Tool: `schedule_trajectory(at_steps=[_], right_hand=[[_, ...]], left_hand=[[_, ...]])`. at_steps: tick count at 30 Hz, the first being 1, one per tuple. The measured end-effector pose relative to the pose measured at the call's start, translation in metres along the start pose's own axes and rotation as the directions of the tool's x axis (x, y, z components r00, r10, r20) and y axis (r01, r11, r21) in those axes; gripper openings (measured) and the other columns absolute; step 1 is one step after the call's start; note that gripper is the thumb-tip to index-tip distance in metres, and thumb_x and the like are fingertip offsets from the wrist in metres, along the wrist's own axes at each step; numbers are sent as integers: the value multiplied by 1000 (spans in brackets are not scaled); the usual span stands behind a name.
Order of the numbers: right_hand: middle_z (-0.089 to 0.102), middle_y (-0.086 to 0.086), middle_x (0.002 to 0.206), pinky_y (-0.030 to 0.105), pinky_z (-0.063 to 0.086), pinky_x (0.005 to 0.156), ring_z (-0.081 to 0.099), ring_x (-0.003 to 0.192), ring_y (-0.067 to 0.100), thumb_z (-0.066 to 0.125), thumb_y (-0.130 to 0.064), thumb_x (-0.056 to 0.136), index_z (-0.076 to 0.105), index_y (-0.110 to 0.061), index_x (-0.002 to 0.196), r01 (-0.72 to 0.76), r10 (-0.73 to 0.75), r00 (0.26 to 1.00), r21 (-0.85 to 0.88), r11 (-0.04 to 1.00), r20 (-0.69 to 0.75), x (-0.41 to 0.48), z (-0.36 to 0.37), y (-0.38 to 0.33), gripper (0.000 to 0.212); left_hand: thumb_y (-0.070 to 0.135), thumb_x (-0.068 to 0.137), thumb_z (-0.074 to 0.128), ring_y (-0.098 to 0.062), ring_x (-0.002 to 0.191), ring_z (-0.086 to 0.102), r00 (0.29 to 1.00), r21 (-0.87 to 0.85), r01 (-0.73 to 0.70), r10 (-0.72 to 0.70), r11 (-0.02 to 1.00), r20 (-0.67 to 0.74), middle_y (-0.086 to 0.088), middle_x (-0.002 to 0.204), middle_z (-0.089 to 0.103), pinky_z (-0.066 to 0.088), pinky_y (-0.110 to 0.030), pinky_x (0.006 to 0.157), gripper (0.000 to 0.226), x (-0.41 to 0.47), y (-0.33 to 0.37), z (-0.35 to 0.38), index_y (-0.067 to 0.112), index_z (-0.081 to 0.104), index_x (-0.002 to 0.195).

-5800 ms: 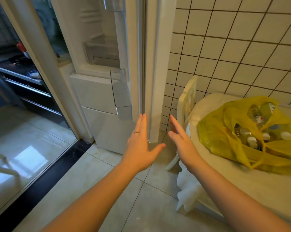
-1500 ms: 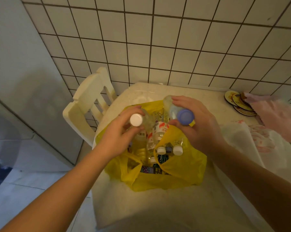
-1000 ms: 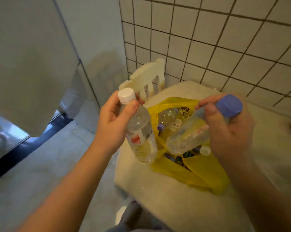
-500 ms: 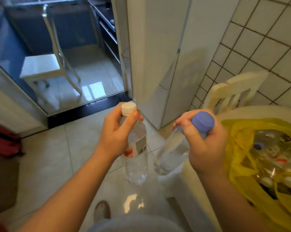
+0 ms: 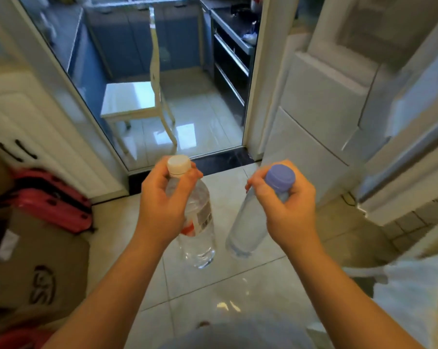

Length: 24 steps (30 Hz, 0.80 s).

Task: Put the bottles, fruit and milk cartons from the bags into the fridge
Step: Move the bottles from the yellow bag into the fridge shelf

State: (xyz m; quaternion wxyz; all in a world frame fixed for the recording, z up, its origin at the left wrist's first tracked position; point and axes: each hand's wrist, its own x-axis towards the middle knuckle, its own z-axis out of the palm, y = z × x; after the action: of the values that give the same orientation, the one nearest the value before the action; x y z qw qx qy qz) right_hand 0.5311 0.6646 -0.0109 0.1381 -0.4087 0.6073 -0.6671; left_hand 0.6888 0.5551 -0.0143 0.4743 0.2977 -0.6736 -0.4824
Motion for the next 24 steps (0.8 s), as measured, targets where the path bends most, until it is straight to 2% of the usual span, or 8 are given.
schedule_trajectory(at_steps=[4, 10, 14, 17, 20, 21, 24], right_hand=[[63, 14, 78, 41, 52, 72, 61, 74, 26, 62, -26, 82, 61, 2, 80, 11, -12, 1000, 19, 1000, 23, 54, 42, 15, 28], [63, 16, 79, 43, 52, 72, 61, 75, 31, 63, -25, 81, 61, 2, 81, 35, -36, 999, 45, 998, 17, 171, 85, 57, 27], [64, 17, 78, 39, 53, 74, 62, 76, 29, 61, -26, 79, 61, 4, 81, 64, -64, 998, 49, 997, -9, 269, 96, 84, 30], [63, 17, 77, 34, 52, 72, 61, 74, 29, 61, -27, 78, 61, 4, 80, 105, -102, 993, 45, 993, -58, 345, 93, 104, 31], [64, 14, 77, 23, 51, 69, 62, 73, 24, 61, -29, 78, 63, 3, 81, 121, -120, 985, -5, 993, -121, 412, 80, 120, 33], [65, 12, 78, 20, 51, 70, 63, 74, 22, 61, -31, 78, 64, 1, 82, 116, -119, 982, -28, 993, -150, 431, 74, 123, 33], [66, 13, 79, 25, 53, 72, 65, 77, 26, 62, -29, 78, 63, -5, 83, 125, -131, 965, -39, 991, -226, 479, 49, 130, 25]], left_hand=[[43, 86, 60, -18, 89, 67, 999, 37, 22, -20, 999, -42, -2, 92, 71, 56, -33, 79, 15, 53, -18, -14, 31, 63, 95], [39, 88, 58, -22, 87, 63, 997, 128, -44, 53, 991, -63, -11, 91, 67, 53, -33, 79, 27, 165, -51, 0, 14, 61, 96], [42, 89, 55, -17, 87, 64, 991, 223, -105, 121, 969, -59, -5, 92, 68, 52, -28, 77, 36, 262, -72, 25, 9, 62, 100], [44, 90, 54, -18, 89, 65, 985, 196, -156, 166, 968, -40, -4, 93, 68, 53, -30, 79, 39, 335, -85, 58, 8, 62, 102], [40, 92, 54, -11, 85, 63, 975, 171, -217, 222, 961, -9, -2, 90, 67, 51, -21, 76, 32, 400, -92, 98, 10, 60, 100], [40, 92, 54, -11, 85, 63, 972, 160, -232, 235, 960, 0, -2, 90, 67, 52, -22, 75, 29, 419, -93, 112, 13, 60, 100], [41, 93, 54, -15, 86, 64, 962, 117, -273, 269, 955, 49, 2, 90, 66, 55, -28, 75, 16, 471, -96, 154, 27, 56, 100]])
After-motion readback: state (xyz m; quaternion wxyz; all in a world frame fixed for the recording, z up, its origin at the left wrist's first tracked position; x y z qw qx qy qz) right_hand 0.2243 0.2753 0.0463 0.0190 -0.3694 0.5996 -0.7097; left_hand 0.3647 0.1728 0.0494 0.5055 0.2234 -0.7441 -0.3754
